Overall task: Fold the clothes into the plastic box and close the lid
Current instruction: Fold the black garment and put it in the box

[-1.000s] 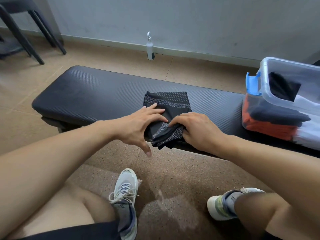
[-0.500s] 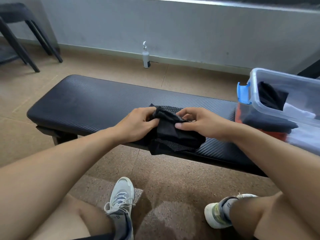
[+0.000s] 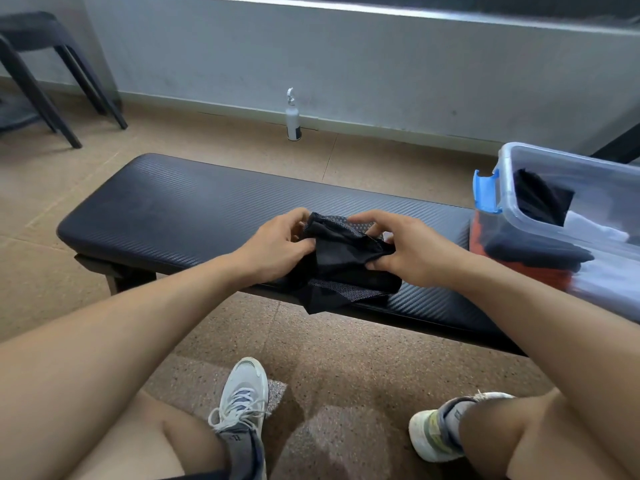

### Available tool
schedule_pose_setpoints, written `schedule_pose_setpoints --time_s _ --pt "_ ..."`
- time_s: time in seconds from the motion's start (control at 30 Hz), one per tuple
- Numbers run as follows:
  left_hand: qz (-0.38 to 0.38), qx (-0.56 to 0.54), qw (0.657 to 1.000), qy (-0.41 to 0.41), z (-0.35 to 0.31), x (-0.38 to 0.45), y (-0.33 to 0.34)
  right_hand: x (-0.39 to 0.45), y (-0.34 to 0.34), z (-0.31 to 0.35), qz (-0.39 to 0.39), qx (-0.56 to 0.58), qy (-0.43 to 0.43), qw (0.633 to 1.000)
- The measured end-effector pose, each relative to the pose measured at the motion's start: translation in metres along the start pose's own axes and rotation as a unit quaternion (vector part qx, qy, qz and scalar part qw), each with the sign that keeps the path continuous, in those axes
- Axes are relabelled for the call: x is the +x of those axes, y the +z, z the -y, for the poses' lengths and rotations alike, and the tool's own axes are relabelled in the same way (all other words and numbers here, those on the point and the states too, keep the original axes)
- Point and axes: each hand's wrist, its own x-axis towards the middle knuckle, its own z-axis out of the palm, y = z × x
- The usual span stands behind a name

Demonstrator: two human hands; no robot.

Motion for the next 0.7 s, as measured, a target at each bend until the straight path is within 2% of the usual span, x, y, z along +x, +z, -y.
schedule_pose_setpoints --time_s 0.2,0.37,0.43,0.5,0.6,0.63,0.7 --pt "0.012 0.007 0.999 0.040 -0.010 -0.006 0.002 0.002 -0.004 -0.007 0.016 0.200 0.014 0.979" --pt "-0.027 0.021 0.999 0.041 -0.008 -0.003 0.009 0.005 0.000 -0.007 0.024 0.194 0.009 0.981" --pt "-0.037 0.020 0.999 0.024 -0.007 0.000 0.009 0.005 0.000 -0.005 0.001 0.164 0.004 0.986" --pt "-0.047 0.020 0.999 -0.003 -0.005 0.003 0.009 0.005 -0.001 -0.003 -0.058 0.072 -0.020 0.996" --pt "-0.062 0.005 0.997 -0.053 -0.001 0.009 0.010 0.001 -0.006 0.006 -0.156 -0.060 -0.120 0.979" --pt "-0.075 -0.008 0.995 -0.069 0.000 0.011 0.010 0.000 -0.009 0.009 -0.156 -0.086 -0.154 0.972" --pt "-0.102 -0.038 0.989 -0.096 0.002 0.015 0.010 -0.001 -0.010 0.013 -0.096 -0.162 -0.193 0.963"
